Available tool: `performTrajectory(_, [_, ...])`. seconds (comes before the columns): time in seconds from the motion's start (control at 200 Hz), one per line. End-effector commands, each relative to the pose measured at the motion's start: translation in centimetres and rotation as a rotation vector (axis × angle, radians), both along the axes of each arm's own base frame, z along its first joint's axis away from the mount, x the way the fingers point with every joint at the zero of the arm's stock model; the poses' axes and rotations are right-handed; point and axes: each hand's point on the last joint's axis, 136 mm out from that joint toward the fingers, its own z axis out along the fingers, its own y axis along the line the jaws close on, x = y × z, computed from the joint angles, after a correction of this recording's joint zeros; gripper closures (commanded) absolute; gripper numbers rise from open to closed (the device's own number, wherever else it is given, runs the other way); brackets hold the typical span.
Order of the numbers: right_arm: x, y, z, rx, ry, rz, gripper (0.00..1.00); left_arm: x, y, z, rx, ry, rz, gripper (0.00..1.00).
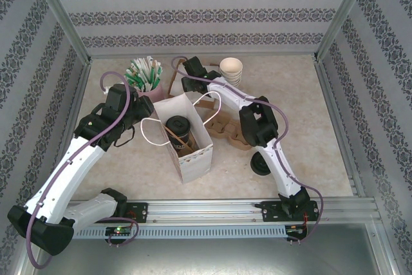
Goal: Pack the takeout coffee
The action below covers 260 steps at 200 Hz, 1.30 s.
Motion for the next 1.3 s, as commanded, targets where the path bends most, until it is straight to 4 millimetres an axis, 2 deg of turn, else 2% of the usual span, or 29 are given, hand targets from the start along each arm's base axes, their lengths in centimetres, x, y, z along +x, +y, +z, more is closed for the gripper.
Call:
performTrajectory(0.0, [0.4,-0.5,-0.5,-0.029,0.014,-0.026,0.42,0.5,0.7,0.4,0.006,-0.029,0.032,0.43])
performTrajectory(0.185, [0.7,-0.8,-0.7,-0.051,0.022,-0.039,0.46,0.5,0.6,1.1,0.012,-0.041,0.021,0.43])
performTrajectory(0.41, [0.0,-1.1,-1.6,-0.078,0.072,-0.035,0.56,0.5,0.6,1.0,0.01,-0.042,0.015,0.44])
performTrajectory(0.724, [-0.9,-3.3,-2.5,-0.144,0.126,-0.081,0.55,0.7,0.2,1.3,-0.002,-0.05,0.005,0.44])
performTrajectory(0.824, [-1.1,-3.3,-2.5,-0.119,0.138,-0.084,0.58,0.7,0.2,1.4,-0.005,-0.055,0.004,0.44])
performTrajectory(0.954, [-1.0,-2.7,-1.6,-0.095,0.122,-0.073,0.66,0.6,0.2,1.5,-0.004,-0.056,0.003,0.44])
performTrajectory(1.054, [-0.9,-2.3,-0.4,-0.077,0.1,-0.065,0.79,0.5,0.3,1.6,-0.005,-0.061,0.004,0.44])
performTrajectory(1.139, [-0.8,-2.1,0.6,-0.057,0.09,-0.055,0.86,0.5,0.5,1.9,0.002,-0.071,0.006,0.44])
performTrajectory(1.194, [-0.8,-2.1,1.8,-0.043,0.077,-0.054,0.88,0.4,0.6,2.2,0.009,-0.075,0.004,0.44])
performTrajectory(1.294, [-1.0,-1.9,4.5,-0.006,0.047,-0.045,0.97,0.3,0.6,2.7,0.005,-0.087,-0.001,0.44])
